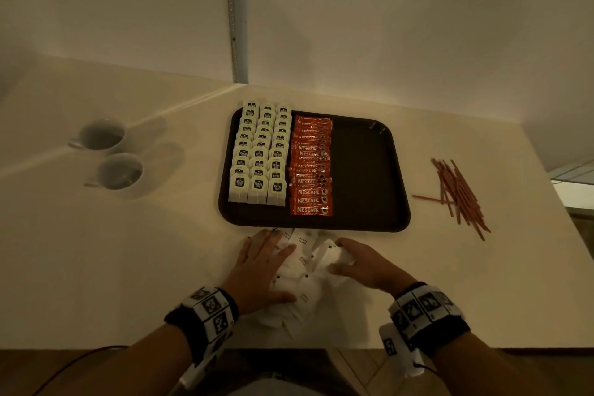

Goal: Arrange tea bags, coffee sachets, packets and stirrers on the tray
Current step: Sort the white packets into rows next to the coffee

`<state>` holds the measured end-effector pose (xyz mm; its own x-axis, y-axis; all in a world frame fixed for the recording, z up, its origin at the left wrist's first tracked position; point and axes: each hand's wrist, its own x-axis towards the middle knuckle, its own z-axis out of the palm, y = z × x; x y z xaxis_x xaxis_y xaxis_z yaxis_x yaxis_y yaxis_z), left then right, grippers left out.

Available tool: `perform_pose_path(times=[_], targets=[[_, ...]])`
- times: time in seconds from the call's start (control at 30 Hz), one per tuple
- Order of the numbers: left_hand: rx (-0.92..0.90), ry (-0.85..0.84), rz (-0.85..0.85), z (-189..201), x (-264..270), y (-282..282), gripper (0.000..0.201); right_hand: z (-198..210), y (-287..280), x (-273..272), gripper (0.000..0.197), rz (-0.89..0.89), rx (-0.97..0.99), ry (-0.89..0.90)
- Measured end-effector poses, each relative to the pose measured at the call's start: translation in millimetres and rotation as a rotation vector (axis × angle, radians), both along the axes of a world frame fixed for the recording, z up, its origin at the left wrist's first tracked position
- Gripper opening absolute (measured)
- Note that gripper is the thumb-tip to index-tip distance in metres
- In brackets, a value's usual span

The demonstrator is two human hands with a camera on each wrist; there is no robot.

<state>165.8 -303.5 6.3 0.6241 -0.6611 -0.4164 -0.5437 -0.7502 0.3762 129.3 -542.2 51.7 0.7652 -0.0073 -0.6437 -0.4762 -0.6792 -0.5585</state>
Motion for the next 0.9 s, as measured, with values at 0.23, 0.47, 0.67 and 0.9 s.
perform_pose_path(times=[0.23, 0.47, 0.67, 0.9], targets=[[-0.411, 0.104, 0.153, 54, 15, -12, 0.102, 66, -31, 20, 0.037, -0.192, 0.216, -0.156], [-1.017, 0.808, 0.543, 155, 78, -57, 0.068, 154, -1, 87, 0.048, -0.069, 0.446, -0.523], [-1.388, 1.113, 0.777, 197, 122, -81, 0.028, 179, 30, 131, 0.029, -0.046, 0.265, -0.747], [-1.454, 1.176, 0.939, 199, 137, -80, 0.022, 165, 15, 145, 0.032, -0.222, 0.257, -0.845]])
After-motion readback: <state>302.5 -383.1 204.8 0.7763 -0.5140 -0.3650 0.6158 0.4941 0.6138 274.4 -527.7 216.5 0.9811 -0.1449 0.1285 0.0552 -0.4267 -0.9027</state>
